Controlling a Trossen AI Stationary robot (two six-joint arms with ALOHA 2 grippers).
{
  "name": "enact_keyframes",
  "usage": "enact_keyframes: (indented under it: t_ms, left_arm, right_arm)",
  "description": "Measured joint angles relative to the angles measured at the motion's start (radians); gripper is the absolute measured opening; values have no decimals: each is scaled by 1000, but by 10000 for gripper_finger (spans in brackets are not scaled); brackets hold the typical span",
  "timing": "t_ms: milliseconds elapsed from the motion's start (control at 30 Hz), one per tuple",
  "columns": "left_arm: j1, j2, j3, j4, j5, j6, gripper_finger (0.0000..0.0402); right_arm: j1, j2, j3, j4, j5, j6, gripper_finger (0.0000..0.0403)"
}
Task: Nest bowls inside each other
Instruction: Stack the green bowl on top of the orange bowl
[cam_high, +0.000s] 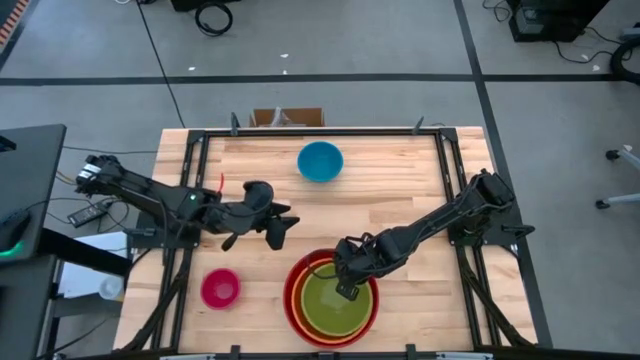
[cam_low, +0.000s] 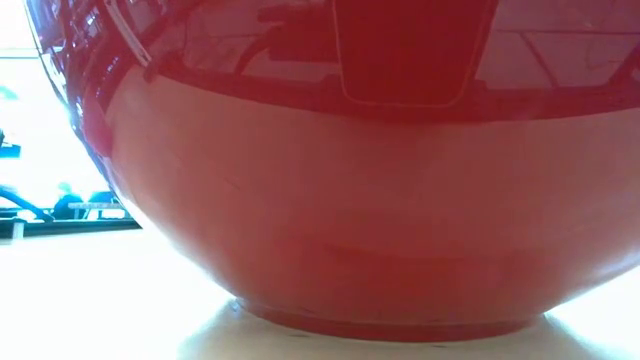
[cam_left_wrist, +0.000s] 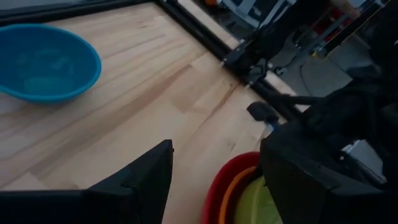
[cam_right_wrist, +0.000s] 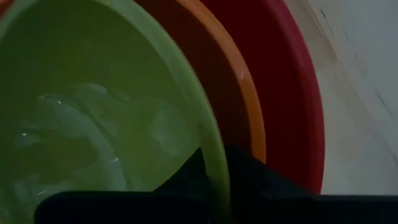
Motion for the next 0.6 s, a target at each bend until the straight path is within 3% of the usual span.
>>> enact_keyframes:
  t_ms: [433,600]
  left_arm:
    - [0,-2,0,-7,0,-12,243]
    - [1,-2,0,-54,1,-35,243]
  right_arm:
    - [-62,-116,0,28,1,-63,171]
    - [-91,-190,0,37,54,-81,189]
